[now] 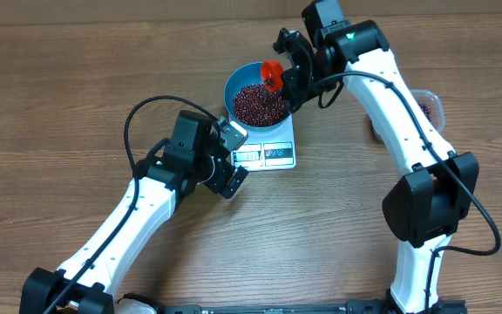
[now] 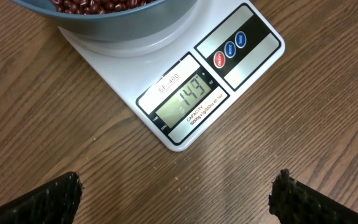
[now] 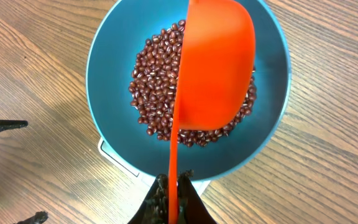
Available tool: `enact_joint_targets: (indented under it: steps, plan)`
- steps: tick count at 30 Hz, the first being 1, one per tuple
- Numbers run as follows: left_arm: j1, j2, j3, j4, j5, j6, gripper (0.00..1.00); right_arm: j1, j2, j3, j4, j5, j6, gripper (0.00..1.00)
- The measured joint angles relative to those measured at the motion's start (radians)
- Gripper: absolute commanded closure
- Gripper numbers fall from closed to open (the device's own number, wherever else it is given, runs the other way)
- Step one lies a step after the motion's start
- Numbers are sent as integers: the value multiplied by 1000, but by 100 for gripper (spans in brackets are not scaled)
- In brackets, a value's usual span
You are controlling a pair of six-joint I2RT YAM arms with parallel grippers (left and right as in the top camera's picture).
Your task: Scoop item into bowl and weigh 150g on scale
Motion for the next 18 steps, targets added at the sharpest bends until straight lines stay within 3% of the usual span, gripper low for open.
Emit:
enact_joint_targets:
  steps: [18]
  plan:
    - [0, 0, 0, 0, 0, 0, 0, 8, -16, 0, -38, 47, -1, 96]
